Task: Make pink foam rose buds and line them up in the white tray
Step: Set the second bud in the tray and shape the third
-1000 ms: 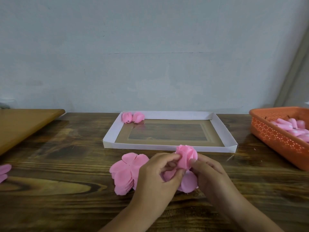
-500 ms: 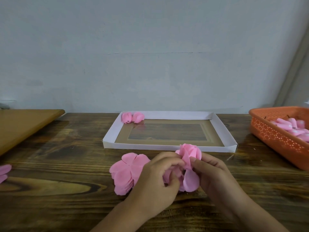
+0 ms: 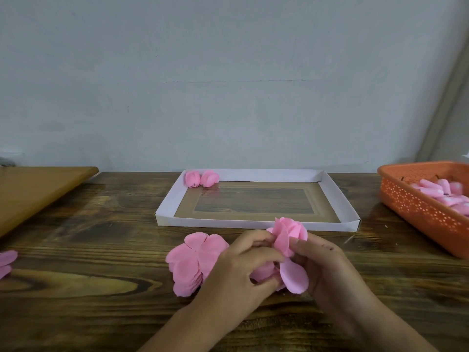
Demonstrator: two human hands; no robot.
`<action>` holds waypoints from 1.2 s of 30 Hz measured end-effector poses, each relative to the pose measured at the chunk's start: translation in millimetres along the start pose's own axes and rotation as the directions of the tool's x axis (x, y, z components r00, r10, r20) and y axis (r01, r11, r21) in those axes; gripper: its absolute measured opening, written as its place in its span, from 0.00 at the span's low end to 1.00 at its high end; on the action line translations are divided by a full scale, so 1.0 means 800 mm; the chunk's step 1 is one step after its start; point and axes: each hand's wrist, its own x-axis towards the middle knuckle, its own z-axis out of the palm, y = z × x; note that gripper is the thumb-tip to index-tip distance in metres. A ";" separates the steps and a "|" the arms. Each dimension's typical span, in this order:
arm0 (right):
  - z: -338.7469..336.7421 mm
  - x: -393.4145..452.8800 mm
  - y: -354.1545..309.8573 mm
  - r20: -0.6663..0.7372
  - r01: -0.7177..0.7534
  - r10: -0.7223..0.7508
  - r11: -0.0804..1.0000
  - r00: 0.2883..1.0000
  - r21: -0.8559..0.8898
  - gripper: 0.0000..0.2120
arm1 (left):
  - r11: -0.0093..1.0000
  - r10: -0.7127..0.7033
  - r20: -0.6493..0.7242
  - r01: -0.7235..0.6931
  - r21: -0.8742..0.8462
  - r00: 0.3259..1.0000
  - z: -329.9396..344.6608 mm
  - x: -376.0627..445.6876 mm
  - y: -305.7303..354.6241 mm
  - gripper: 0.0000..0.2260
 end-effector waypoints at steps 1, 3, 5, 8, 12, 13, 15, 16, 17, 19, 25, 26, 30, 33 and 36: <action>0.001 0.000 -0.001 0.007 0.002 -0.002 1.000 1.000 0.001 0.18 | 1.000 0.008 0.002 -0.008 -0.004 1.000 0.000 0.000 0.000 0.12; 0.001 -0.001 -0.003 0.025 0.002 -0.002 1.000 1.000 0.018 0.18 | 1.000 0.019 -0.009 -0.019 0.023 1.000 0.000 0.000 -0.001 0.09; 0.002 -0.001 -0.003 0.033 0.003 -0.005 0.999 0.999 0.037 0.18 | 0.999 0.014 -0.031 -0.012 0.049 0.999 0.000 0.000 -0.003 0.06; 0.001 0.001 -0.001 -0.001 0.001 -0.001 1.000 1.000 0.030 0.18 | 0.999 0.005 -0.070 -0.002 0.053 0.998 0.000 0.001 -0.002 0.05; 0.002 0.002 0.001 -0.013 -0.012 0.013 0.999 1.000 0.032 0.18 | 1.000 -0.022 -0.090 0.023 0.011 0.996 0.002 0.001 0.000 0.06; 0.002 0.002 0.002 -0.015 -0.014 0.015 0.999 1.000 0.030 0.18 | 0.999 -0.034 -0.092 0.034 -0.003 0.995 0.002 0.001 0.000 0.06; 0.003 0.002 0.003 -0.010 -0.013 0.013 0.999 1.000 0.035 0.17 | 0.998 -0.058 -0.093 0.055 -0.037 0.994 0.004 0.001 -0.001 0.06; 0.003 0.002 0.002 -0.009 -0.011 0.012 0.999 1.000 0.041 0.17 | 0.996 -0.073 -0.093 0.068 -0.057 0.993 0.005 0.001 -0.001 0.06; 0.004 0.002 0.002 -0.008 -0.010 0.011 0.999 1.000 0.044 0.17 | 0.994 -0.088 -0.094 0.081 -0.078 0.992 0.006 0.001 -0.001 0.06; 0.006 0.001 0.001 0.001 -0.011 0.011 0.999 1.000 0.046 0.17 | 0.989 -0.110 -0.097 0.099 -0.114 0.989 0.008 0.000 -0.001 0.05; 0.010 -0.002 0.000 0.013 -0.001 0.001 0.999 1.000 0.041 0.17 | 0.971 -0.172 -0.110 0.150 -0.184 0.979 0.013 0.001 0.002 0.04; 0.010 -0.002 0.000 0.009 -0.002 0.001 0.999 1.000 0.040 0.17 | 0.969 -0.180 -0.109 0.157 -0.191 0.978 0.013 0.001 0.002 0.05; 0.010 -0.002 0.000 -0.020 -0.008 0.009 1.000 1.000 0.026 0.15 | 0.962 -0.203 -0.103 0.178 -0.208 0.974 0.015 -0.001 -0.001 0.03; 0.012 -0.003 0.000 -0.018 -0.008 0.009 1.000 1.000 0.014 0.14 | 0.963 -0.203 -0.114 0.177 -0.203 0.973 0.014 -0.001 -0.001 0.05; 0.012 -0.003 0.000 -0.010 -0.020 0.020 1.000 1.000 -0.016 0.13 | 0.962 -0.200 -0.117 0.172 -0.212 0.973 0.012 -0.002 0.002 0.06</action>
